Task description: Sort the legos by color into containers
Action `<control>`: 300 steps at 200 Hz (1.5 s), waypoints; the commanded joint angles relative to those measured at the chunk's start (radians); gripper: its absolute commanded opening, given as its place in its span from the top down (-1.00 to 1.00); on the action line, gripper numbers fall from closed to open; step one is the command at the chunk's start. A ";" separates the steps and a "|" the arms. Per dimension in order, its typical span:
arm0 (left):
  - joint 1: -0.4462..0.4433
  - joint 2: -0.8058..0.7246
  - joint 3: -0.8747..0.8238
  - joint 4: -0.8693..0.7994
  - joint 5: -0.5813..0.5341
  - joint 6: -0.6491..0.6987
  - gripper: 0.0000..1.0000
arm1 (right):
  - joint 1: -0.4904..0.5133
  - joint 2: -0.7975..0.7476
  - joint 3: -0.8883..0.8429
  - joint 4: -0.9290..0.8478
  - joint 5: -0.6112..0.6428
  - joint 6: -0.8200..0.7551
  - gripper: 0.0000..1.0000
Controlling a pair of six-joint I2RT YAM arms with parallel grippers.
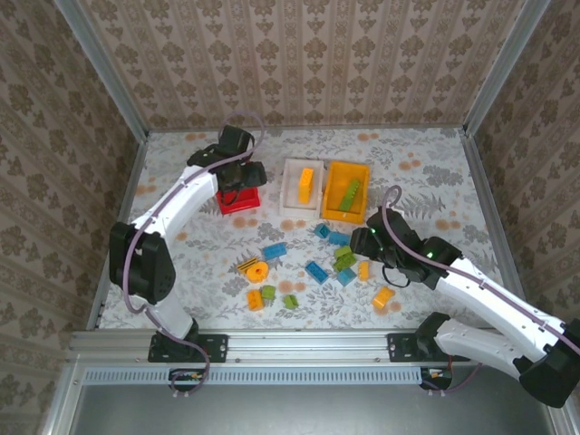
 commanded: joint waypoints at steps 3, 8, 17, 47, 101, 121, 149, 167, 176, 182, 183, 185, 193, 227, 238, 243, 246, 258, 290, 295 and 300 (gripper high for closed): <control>0.002 -0.050 -0.045 -0.021 -0.035 -0.010 -0.29 | -0.007 -0.020 -0.015 -0.062 0.039 0.004 -0.25; 0.001 -0.057 -0.050 -0.024 -0.041 -0.007 -0.28 | -0.006 -0.021 -0.015 -0.063 0.040 0.000 -0.25; 0.006 -0.065 -0.049 -0.045 -0.055 -0.001 -0.27 | -0.006 -0.018 -0.012 -0.063 0.039 -0.008 -0.24; 0.108 -0.073 -0.045 -0.127 -0.103 0.051 -0.29 | -0.006 0.008 0.016 -0.056 0.019 -0.059 -0.23; 0.301 0.080 -0.008 -0.054 0.035 0.228 -0.46 | -0.015 0.064 0.037 -0.004 -0.052 -0.121 -0.24; 0.311 0.158 0.051 -0.046 0.047 0.274 -0.44 | -0.015 0.076 0.037 0.013 -0.072 -0.126 -0.23; 0.311 0.232 0.113 -0.045 0.048 0.302 -0.42 | -0.017 0.084 0.025 0.028 -0.089 -0.123 -0.23; 0.311 0.237 0.117 -0.031 0.050 0.301 -0.42 | -0.018 0.081 0.014 0.036 -0.098 -0.120 -0.22; 0.311 0.240 0.122 -0.031 0.052 0.300 -0.42 | -0.019 0.080 0.009 0.038 -0.100 -0.117 -0.22; 0.311 0.243 0.125 -0.033 0.050 0.300 -0.41 | -0.019 0.079 0.004 0.041 -0.103 -0.116 -0.22; 0.311 0.244 0.125 -0.034 0.051 0.299 -0.41 | -0.019 0.079 0.004 0.042 -0.103 -0.115 -0.22; 0.312 0.247 0.126 -0.034 0.050 0.299 -0.40 | -0.018 0.079 0.003 0.042 -0.104 -0.115 -0.22; 0.311 0.259 0.133 -0.036 0.050 0.299 -0.35 | -0.019 0.079 -0.002 0.047 -0.109 -0.113 -0.22; 0.313 0.335 0.173 -0.060 0.047 0.312 0.27 | -0.020 0.076 0.002 0.040 -0.109 -0.113 -0.22; 0.312 0.339 0.171 -0.059 0.044 0.316 0.43 | -0.024 0.074 0.008 0.029 -0.098 -0.116 -0.21; 0.310 0.335 0.166 -0.059 0.043 0.317 0.48 | -0.026 0.071 0.010 0.022 -0.091 -0.118 -0.20; 0.311 0.331 0.163 -0.058 0.043 0.318 0.51 | -0.027 0.070 0.011 0.017 -0.086 -0.118 -0.19; 0.304 0.308 0.147 -0.053 0.041 0.323 0.56 | -0.038 0.065 0.012 0.006 -0.071 -0.117 -0.18; 0.272 0.236 0.086 -0.054 0.028 0.337 0.67 | -0.088 0.039 -0.002 -0.021 -0.036 -0.087 -0.18; 0.266 0.222 0.073 -0.053 0.022 0.340 0.67 | -0.098 0.036 -0.005 -0.021 -0.034 -0.086 -0.18; 0.260 0.211 0.060 -0.055 0.016 0.343 0.68 | -0.107 0.032 -0.006 -0.023 -0.033 -0.083 -0.18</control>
